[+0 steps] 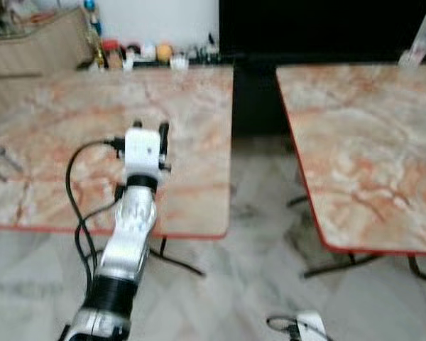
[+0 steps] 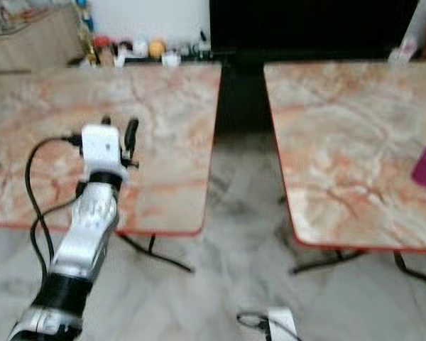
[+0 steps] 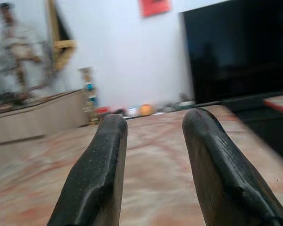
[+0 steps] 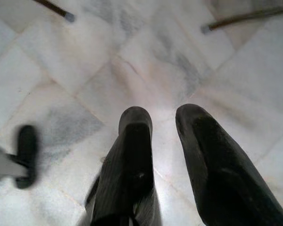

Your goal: Setting the table

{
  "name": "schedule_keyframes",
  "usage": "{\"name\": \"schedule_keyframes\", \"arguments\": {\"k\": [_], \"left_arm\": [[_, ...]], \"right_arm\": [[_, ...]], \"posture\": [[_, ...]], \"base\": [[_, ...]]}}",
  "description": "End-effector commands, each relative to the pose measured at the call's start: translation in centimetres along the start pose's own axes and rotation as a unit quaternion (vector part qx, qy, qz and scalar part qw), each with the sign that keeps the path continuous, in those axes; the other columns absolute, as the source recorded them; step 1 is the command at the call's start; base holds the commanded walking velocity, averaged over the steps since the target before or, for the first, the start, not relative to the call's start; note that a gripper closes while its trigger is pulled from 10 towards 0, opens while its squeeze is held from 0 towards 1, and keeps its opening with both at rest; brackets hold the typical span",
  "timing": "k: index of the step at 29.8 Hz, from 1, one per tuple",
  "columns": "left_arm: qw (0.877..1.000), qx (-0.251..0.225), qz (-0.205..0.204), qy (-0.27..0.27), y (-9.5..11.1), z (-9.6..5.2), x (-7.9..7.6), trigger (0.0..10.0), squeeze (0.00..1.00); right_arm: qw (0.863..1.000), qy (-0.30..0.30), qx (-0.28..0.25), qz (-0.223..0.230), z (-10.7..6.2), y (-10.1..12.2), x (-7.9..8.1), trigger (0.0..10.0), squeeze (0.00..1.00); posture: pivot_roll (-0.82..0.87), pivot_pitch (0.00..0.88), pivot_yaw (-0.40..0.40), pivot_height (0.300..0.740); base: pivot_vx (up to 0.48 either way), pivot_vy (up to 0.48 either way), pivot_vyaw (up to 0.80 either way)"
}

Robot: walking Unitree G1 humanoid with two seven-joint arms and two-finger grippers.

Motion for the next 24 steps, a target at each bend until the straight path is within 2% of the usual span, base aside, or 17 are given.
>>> {"name": "schedule_keyframes", "arguments": {"k": [1,7,14,24], "left_arm": [[1.0,-0.002,0.007,0.018,0.13,0.15,1.51,10.0,0.0],[1.0,-0.004,0.005,0.018,0.23,0.22,1.38,10.0,0.0],[1.0,-0.003,0.006,0.018,0.22,0.23,1.44,10.0,0.0],[1.0,-0.004,0.007,0.018,0.28,0.27,1.47,10.0,0.0]], "right_arm": [[1.0,0.013,-0.005,0.005,0.12,0.49,1.26,10.0,0.0],[1.0,0.013,-0.004,0.005,0.11,0.45,1.22,10.0,0.0],[1.0,0.015,-0.002,0.002,0.12,0.43,1.29,10.0,0.0],[1.0,0.015,-0.003,0.003,0.13,0.48,1.35,10.0,0.0]], "posture": [[0.05,0.0,0.017,0.74],[0.05,0.0,0.017,0.74],[0.05,0.0,0.018,0.74],[0.06,0.0,0.02,0.74]], "base": [[0.0,0.412,0.8],[0.0,0.414,0.58],[0.0,0.414,0.0],[0.0,0.414,0.47]]}}
Point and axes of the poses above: a point about 5 cm out from each wrist's last joint towards the gripper, its own z axis pointing out of the wrist towards the gripper, its own y axis along the axis of the wrist's last joint, x = y × z, the point moved 6 cm from there along z, pointing out of the wrist towards the gripper, and after that the axes turned 1 degree about z, right-handed, at the moved point
